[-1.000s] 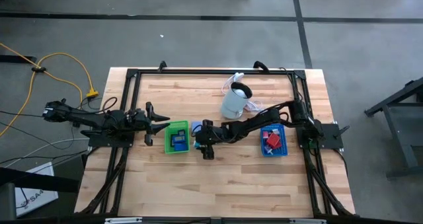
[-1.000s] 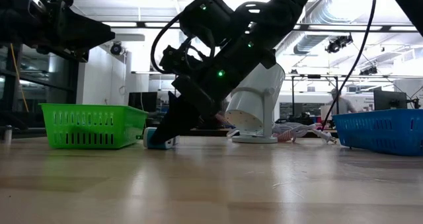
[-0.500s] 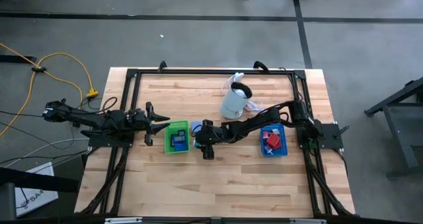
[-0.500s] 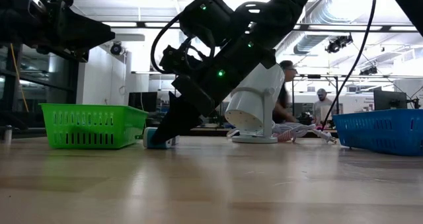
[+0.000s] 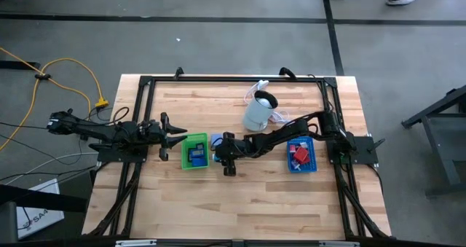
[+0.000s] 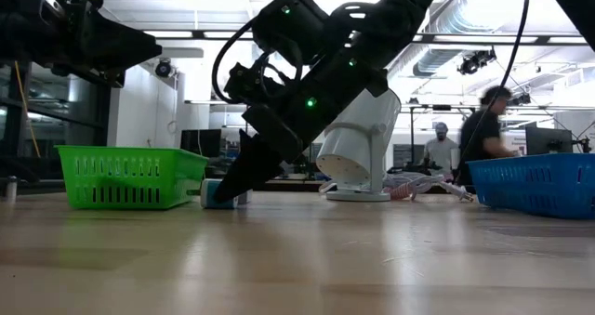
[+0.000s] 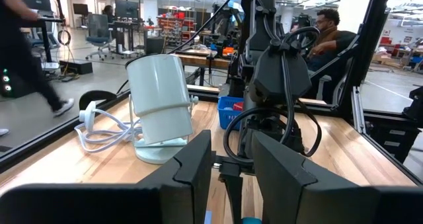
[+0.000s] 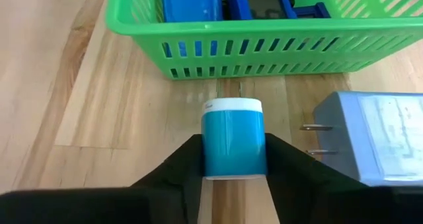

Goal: Pick & Place Office items
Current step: Put the blue charger adapter into the blue bin

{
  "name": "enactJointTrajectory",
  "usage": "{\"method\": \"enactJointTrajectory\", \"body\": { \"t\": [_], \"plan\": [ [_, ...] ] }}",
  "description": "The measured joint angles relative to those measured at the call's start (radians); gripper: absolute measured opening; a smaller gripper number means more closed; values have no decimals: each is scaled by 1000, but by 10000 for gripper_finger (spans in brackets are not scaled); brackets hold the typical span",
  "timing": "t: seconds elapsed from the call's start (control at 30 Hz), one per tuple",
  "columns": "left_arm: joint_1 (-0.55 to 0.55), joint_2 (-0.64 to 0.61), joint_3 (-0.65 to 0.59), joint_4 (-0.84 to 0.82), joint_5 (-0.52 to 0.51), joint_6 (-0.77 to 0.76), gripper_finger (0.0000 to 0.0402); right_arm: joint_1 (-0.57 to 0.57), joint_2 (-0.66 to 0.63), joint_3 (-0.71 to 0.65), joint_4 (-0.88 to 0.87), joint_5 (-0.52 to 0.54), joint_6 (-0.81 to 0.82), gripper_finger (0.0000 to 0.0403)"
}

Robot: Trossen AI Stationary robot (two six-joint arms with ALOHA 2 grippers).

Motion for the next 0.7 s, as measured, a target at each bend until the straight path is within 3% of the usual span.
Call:
{"method": "enactJointTrajectory", "body": {
  "t": [0.43, 0.7],
  "plan": [
    [0, 0, 0, 0, 0, 0, 103, 0, -25, 0, -68, -13, -2, 126],
    [0, 0, 0, 1, 0, 0, 103, 1, -164, 2, -235, 41, -4, 122]
  ]
}}
